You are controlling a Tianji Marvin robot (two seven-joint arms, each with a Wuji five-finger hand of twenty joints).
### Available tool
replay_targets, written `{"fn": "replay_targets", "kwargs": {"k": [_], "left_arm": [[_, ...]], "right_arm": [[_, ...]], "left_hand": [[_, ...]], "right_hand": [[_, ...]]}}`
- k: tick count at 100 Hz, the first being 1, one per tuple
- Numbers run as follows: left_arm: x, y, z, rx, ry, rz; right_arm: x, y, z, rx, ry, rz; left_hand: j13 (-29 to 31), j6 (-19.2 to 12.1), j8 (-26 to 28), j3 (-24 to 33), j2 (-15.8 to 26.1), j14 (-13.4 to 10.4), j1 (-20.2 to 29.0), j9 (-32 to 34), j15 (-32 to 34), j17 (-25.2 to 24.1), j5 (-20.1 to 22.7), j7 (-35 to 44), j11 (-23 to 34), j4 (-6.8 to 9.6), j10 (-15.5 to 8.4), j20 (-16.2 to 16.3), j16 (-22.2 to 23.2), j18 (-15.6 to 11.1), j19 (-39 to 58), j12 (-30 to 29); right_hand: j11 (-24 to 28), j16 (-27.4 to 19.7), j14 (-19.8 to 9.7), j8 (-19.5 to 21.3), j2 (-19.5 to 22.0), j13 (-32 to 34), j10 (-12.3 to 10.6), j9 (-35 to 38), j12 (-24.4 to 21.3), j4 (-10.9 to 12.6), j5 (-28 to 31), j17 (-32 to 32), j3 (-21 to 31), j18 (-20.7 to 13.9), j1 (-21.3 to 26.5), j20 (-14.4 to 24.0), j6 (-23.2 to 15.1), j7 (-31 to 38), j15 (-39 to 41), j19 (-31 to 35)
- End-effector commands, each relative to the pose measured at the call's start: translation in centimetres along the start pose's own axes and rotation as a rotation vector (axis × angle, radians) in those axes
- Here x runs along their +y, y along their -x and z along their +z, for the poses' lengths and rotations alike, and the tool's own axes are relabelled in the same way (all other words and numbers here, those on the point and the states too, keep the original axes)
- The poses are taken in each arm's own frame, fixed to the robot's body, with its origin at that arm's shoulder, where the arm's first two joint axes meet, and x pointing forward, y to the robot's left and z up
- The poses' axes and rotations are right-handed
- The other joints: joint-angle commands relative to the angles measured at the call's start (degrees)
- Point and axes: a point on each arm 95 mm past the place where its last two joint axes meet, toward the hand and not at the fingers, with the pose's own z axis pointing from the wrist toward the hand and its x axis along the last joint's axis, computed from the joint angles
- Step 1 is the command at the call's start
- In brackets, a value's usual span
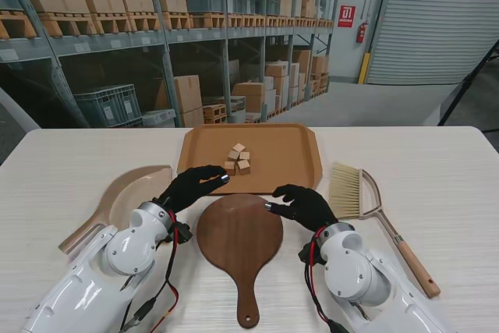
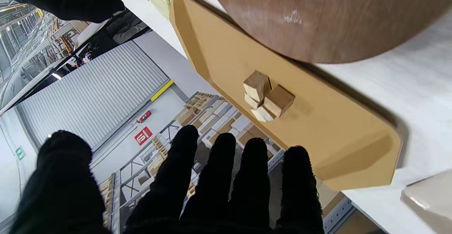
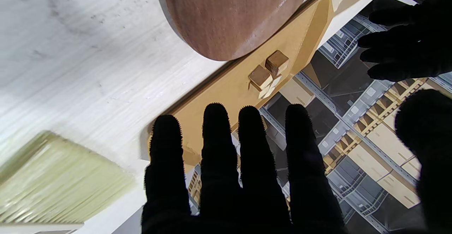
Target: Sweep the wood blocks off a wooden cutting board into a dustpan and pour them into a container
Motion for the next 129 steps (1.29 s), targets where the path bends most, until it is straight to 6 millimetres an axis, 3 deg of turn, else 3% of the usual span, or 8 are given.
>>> {"fn": "replay_targets", "kwargs": {"k": [1,129], "left_arm": [[0.93,0.17,-0.06,-0.012,0.039,0.007],[1.07,0.95,-1.05,-0.093,0.035,-0.054]], "right_arm": [[-0.78,0.56,-0.34,-0.016,-0.027,-0.001],[-0.80,0.67,0.18,-0.009,-0.035,0.039]], "left_hand": [[-1.60,2.09,-0.96,0.70,2.21,3.11,0.19,0.76,0.31,0.26,0.12,-0.68,-2.20,-0.01,1.01,-0.87,-0.07,0.63,-0.76,-0.40],[0.00,3.44,-0.54,0.58,4.66,4.03,1.63,3.70,1.95,0.76,3.65,-1.80,-1.22,-0.16,1.76,0.39,0.92,0.69,1.44,0.75]], "right_hand": [[-0.90,-1.08,-1.31,-0.51,0.83,-1.73,-1.11,-2.83,-0.90,1.40,-1.84,-0.75,-2.40,2.52,-2.48,-0.09,-2.19,0.01,-1.26,-1.54],[-0.50,-1.06,-1.13,-1.60,2.52,-1.77,-0.95,-2.75,-1.16,1.48,-2.26,0.77,-3.62,2.02,-2.96,2.97,-2.09,0.72,-1.07,-2.70]]}}
